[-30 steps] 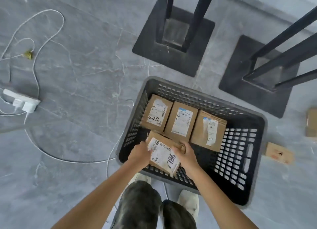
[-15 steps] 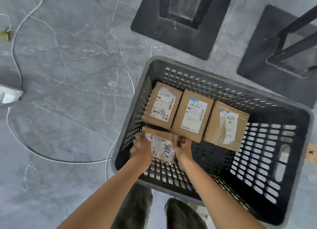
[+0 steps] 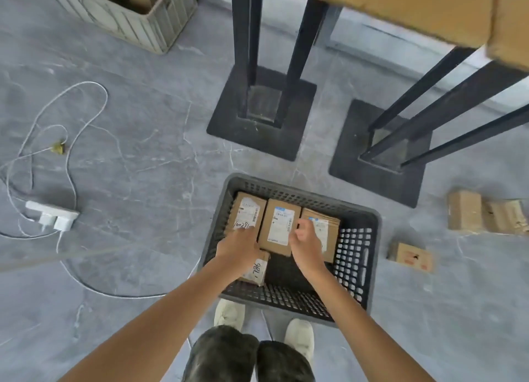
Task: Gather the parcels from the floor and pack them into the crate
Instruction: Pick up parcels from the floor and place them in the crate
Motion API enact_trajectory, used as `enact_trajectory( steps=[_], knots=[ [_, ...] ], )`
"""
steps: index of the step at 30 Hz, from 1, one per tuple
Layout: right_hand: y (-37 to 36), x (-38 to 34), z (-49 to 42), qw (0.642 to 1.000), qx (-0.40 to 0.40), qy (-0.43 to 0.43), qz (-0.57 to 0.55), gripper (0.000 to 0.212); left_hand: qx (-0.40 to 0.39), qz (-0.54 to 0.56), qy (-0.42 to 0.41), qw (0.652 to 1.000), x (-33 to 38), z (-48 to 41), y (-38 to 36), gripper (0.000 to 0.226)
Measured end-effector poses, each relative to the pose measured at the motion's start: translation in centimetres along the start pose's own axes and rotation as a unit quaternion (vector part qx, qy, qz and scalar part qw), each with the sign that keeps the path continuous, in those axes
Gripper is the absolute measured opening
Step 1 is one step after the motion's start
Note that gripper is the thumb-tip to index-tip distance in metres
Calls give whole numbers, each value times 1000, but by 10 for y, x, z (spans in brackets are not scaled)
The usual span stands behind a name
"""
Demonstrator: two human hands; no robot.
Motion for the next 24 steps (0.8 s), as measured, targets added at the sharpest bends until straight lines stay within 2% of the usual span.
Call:
enact_trajectory(
  steps=[6, 12, 19, 24],
  knots=[
    [94, -130, 107, 993, 70, 91, -31, 33, 167, 5, -80, 983, 109, 112, 138, 18],
    [171, -201, 216, 979, 137, 127, -78, 32, 235, -31, -139, 961, 198, 214, 211, 22],
    [280, -169, 349, 962, 186, 172, -101, 23, 264, -128, -148, 944, 298, 314, 223, 25],
    [360, -100, 444, 938, 252, 166, -168, 20, 287, -147, -192, 927, 390, 387, 176, 23]
  ],
)
Point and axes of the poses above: each hand's wrist, its own z-axis away from the middle knuckle, its own y-axis out of the back of the hand, x = y × z, the point moved 3 cm from there along -z, towards the middle knuckle, and after that the axes turned 10 degrees about -x, right-handed, at the moved point
